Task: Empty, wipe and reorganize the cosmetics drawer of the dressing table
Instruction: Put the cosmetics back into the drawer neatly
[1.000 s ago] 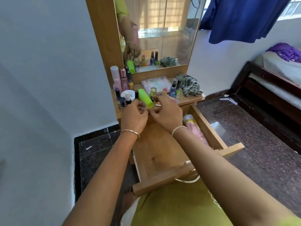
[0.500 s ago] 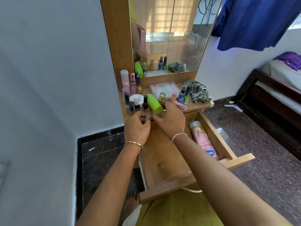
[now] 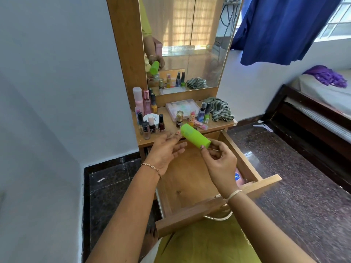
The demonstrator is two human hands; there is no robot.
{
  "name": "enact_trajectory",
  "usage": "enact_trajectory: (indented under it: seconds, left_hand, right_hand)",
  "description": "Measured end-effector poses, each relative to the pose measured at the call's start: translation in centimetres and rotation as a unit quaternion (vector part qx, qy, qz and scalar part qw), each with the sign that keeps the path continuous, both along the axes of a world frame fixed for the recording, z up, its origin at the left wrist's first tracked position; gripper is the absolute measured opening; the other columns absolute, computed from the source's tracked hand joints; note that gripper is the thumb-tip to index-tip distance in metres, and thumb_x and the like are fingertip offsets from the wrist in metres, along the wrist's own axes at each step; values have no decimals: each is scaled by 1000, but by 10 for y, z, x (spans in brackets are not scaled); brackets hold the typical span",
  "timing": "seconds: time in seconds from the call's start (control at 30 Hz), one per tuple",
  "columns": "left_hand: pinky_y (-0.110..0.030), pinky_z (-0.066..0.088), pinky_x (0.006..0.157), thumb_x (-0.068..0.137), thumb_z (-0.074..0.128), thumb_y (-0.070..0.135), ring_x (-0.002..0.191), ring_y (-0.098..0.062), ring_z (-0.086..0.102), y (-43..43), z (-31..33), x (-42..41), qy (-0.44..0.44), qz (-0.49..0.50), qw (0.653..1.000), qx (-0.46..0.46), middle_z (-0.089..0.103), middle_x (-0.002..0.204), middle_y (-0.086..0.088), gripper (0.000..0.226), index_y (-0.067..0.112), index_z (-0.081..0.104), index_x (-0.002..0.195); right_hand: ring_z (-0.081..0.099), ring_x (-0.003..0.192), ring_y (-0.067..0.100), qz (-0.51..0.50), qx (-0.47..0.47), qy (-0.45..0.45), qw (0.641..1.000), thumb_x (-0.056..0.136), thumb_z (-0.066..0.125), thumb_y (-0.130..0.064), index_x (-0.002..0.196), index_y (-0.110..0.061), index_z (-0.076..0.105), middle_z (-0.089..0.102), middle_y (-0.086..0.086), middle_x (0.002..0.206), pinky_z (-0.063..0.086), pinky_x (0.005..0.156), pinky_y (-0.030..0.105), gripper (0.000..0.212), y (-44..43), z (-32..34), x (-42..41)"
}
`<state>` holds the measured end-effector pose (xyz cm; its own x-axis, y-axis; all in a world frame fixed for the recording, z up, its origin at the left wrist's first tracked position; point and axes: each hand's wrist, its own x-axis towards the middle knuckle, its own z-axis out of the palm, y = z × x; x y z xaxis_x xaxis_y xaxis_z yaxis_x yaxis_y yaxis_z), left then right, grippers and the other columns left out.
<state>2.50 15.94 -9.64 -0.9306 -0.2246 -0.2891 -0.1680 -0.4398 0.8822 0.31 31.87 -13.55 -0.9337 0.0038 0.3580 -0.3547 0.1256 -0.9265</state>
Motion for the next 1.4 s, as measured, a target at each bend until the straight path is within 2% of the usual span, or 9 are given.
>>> enact_trajectory:
  seconds: [0.1,0.23,0.4,0.67,0.83,0.97,1.1,1.2,1.4]
  left_hand:
    - [-31,54,82,90,59,13,91,-17,65,9,-1,1,27,-43,998,31,66,109,-7,39,6,51,128]
    - [-28,54,76,87,61,1,91,-14,65,25,-7,1,39,-28,999,-19,69,95,2,33,11,58,118]
    - [-33,51,80,83,63,-4,103,-26,60,33,-15,2,20,-10,999,-39,64,103,-7,40,10,57,119]
    - [-45,49,90,76,70,-6,97,-25,59,40,-32,-4,6,-10,998,-68,63,98,-6,42,8,55,113]
    - [-28,55,74,69,78,-1,87,-15,63,43,-45,-11,1,-7,993,-118,67,98,-8,48,5,57,112]
    - [-22,56,67,68,80,2,86,-14,66,44,-54,-19,-12,-5,993,-121,70,101,-11,46,6,60,109]
    - [-26,57,74,68,80,3,93,-17,67,45,-64,-27,-9,12,993,-116,70,104,-12,46,8,63,111]
    - [-27,56,80,68,81,5,95,-12,66,48,-67,-35,8,37,984,-173,69,104,-7,47,11,64,111]
    - [-15,53,73,65,83,6,86,-6,63,57,-70,-53,25,44,964,-262,68,98,-2,46,10,65,107]
  right_hand:
    - [70,85,10,45,-31,-50,997,83,73,-15,110,-15,66,71,2,97,53,73,17,29,16,-8,7]
    - [68,98,11,111,-29,-99,988,83,73,-9,114,-13,62,70,2,106,53,84,21,34,31,-12,11]
    - [66,102,12,149,15,-134,980,83,71,-7,118,-13,59,68,5,110,53,88,24,37,43,-16,5]
    - [63,105,4,145,53,-171,973,85,66,2,123,-11,56,66,3,113,51,86,16,41,54,-17,-15]
    - [66,96,-1,74,-6,-186,980,86,64,4,114,-12,63,69,0,105,52,85,16,33,57,-21,-26]
    - [67,93,0,25,21,-165,986,85,69,-5,108,-15,70,72,-6,99,53,83,17,25,57,-26,-35]
    - [68,84,3,0,53,-168,984,80,74,-7,97,-20,71,72,-6,90,54,79,20,21,55,-32,-46]
    - [68,83,5,7,57,-191,980,78,76,-5,95,-17,69,72,-1,90,55,78,21,22,55,-36,-55]
    - [67,93,11,22,42,-215,976,81,72,-5,103,-15,66,71,3,98,54,84,26,25,55,-41,-70]
